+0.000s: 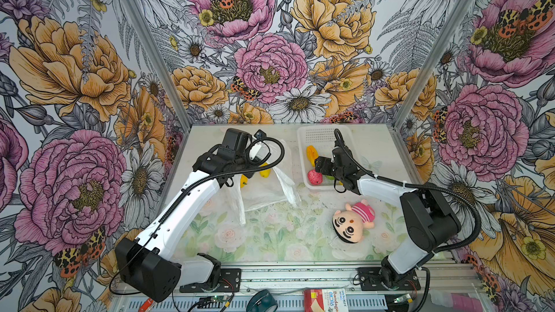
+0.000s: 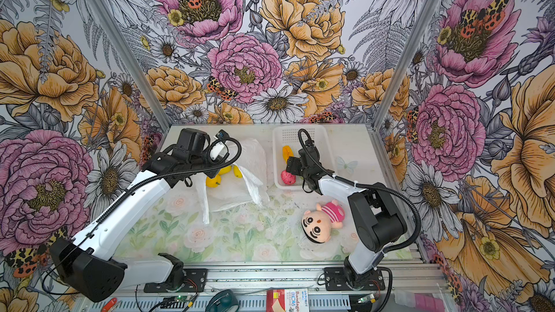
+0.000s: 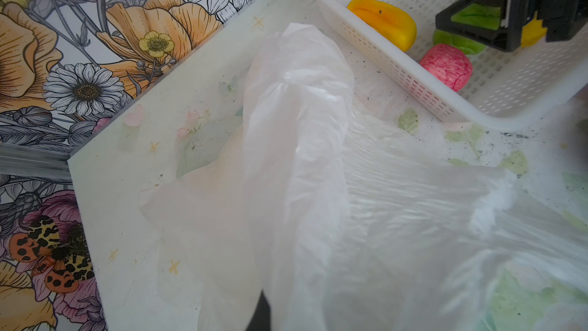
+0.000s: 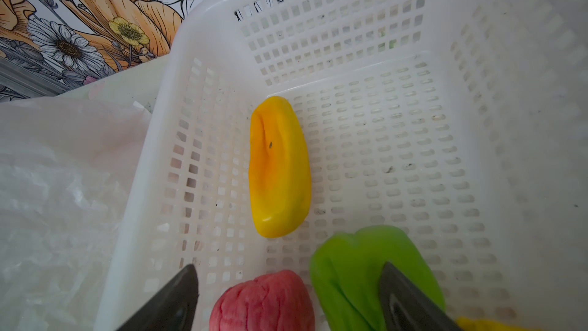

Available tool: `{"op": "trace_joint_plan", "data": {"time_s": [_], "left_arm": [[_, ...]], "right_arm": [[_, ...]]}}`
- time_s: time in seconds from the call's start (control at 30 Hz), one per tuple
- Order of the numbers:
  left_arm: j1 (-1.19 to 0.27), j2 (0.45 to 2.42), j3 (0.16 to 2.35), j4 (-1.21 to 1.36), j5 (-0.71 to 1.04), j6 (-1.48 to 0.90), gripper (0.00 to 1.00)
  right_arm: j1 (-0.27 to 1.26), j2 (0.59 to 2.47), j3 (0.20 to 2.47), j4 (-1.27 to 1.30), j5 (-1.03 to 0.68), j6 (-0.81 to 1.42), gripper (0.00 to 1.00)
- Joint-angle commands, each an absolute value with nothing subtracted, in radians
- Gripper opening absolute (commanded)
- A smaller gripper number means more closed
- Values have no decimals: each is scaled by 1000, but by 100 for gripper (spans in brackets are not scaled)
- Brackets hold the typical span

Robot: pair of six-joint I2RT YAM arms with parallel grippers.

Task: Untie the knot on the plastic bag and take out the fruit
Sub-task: 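Move the right gripper back into the bag opening above the fruit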

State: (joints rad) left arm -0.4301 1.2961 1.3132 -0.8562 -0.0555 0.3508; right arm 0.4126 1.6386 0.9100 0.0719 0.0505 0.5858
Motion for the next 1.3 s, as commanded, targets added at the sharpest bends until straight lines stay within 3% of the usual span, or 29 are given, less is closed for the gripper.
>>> {"op": "trace_joint_plan", "data": {"time_s": [0.0,0.2,0.43,0.73,1.03,1.27], "left_arm": [[-430,1296,1303,-840,-58,370,0],[-431,1296,1302,-839,-57,368,0],[-432,1296,1302,-841,-57,368,0],[-432,1295,1303,-840,-57,368,0],[-431,1296,1303,-840,-58,368,0],[-434,1297,1303,-840,-58,368,0]], "right_arm": [[409,1569,865,74,32,589,92],[440,1376,770,106,50,564,97],[595,1096,644,174,160,449,99],[843,893,537,317,98,266,83],[1144,939,549,388,136,46,78],[1212,1163,647,410,165,4,74]]}}
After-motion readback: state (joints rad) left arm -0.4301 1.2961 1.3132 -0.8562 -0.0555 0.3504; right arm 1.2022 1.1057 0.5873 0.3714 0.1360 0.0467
